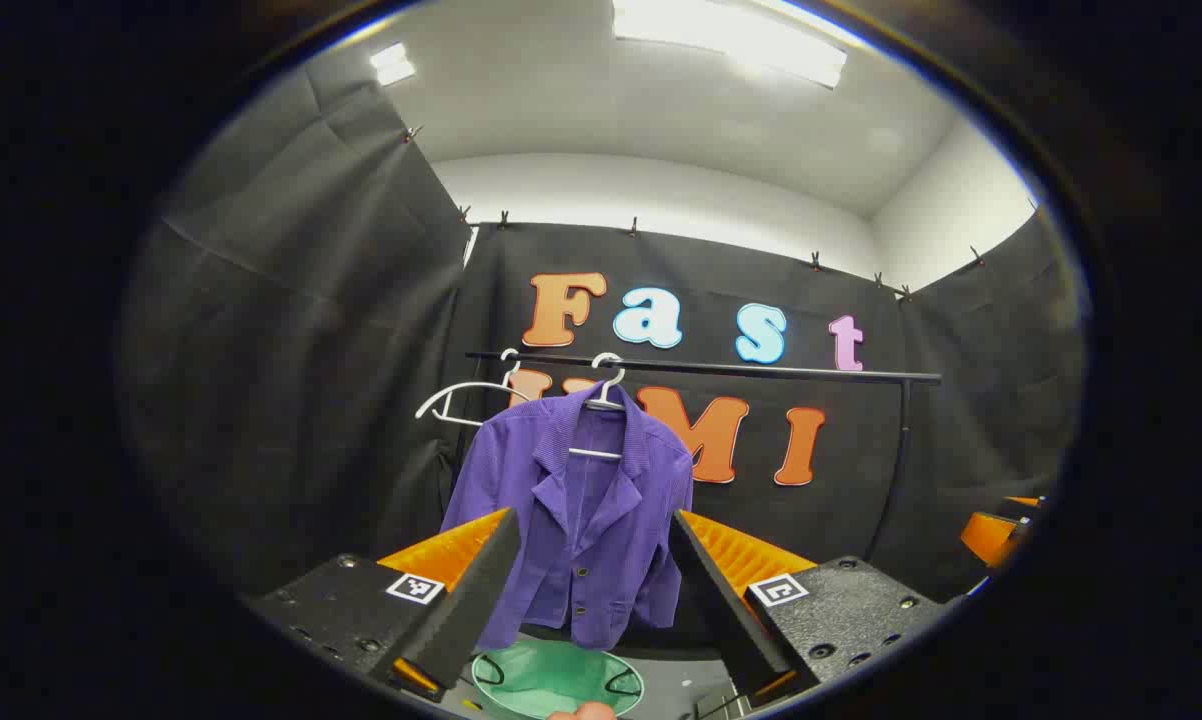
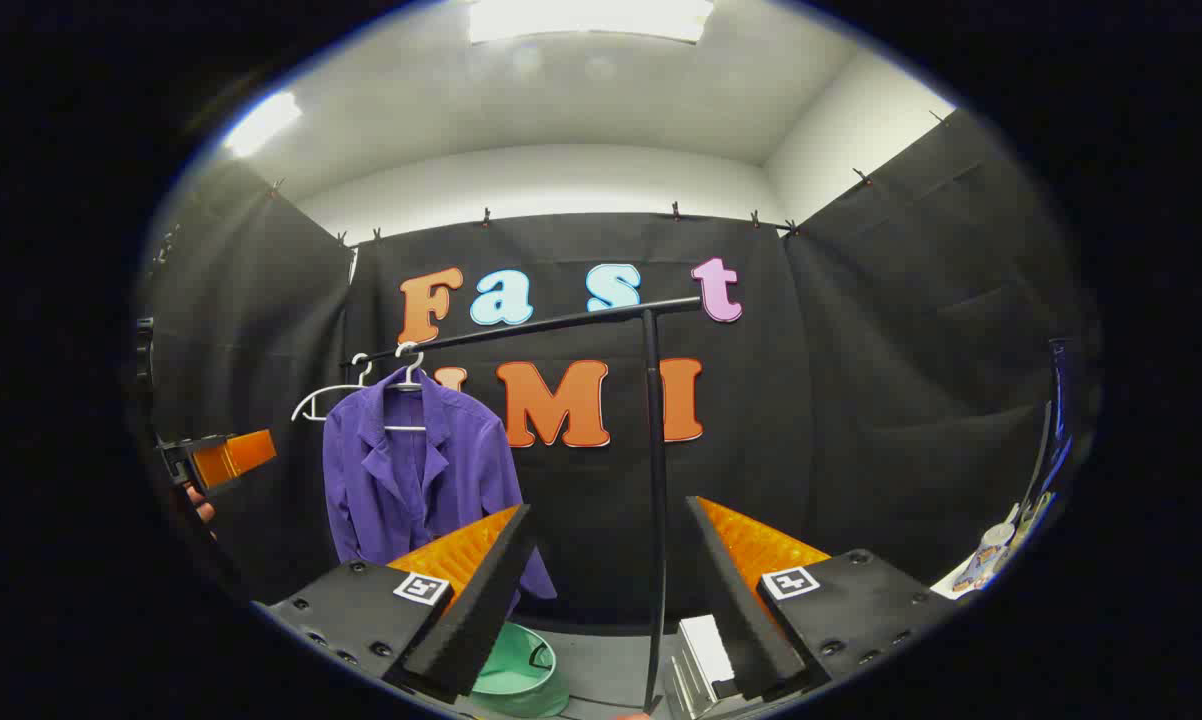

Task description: Grasp the clothes on the hanger with both hands and then place them into the laundry hamper below.

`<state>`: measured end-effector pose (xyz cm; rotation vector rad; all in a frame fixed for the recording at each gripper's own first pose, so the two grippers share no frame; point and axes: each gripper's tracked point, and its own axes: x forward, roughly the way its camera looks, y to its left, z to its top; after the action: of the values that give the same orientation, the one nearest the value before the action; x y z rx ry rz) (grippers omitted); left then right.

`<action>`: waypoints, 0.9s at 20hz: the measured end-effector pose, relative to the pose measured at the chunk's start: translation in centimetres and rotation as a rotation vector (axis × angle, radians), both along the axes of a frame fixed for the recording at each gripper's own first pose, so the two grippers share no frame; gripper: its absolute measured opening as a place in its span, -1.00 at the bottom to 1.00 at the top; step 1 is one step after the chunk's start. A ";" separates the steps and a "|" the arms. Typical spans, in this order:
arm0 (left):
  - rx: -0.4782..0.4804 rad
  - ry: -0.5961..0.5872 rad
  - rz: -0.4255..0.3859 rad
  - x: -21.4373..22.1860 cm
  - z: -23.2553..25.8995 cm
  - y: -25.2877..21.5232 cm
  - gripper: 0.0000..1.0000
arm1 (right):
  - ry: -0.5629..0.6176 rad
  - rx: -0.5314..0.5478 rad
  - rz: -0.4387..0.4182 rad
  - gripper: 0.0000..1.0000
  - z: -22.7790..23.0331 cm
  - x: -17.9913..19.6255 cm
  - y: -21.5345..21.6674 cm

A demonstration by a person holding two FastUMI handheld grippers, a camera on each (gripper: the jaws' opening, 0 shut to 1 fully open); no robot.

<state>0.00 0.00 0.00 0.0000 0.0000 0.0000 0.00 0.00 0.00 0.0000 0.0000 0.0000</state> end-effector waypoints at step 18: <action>0.004 -0.009 -0.012 1.9 -1.7 -1.0 0.84 | 0.015 0.009 -0.014 0.87 -1.5 0.6 -0.6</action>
<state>1.92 -1.03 -1.72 0.0037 -0.0086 -0.0118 0.63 -0.57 -1.50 0.0087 0.0146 -0.0136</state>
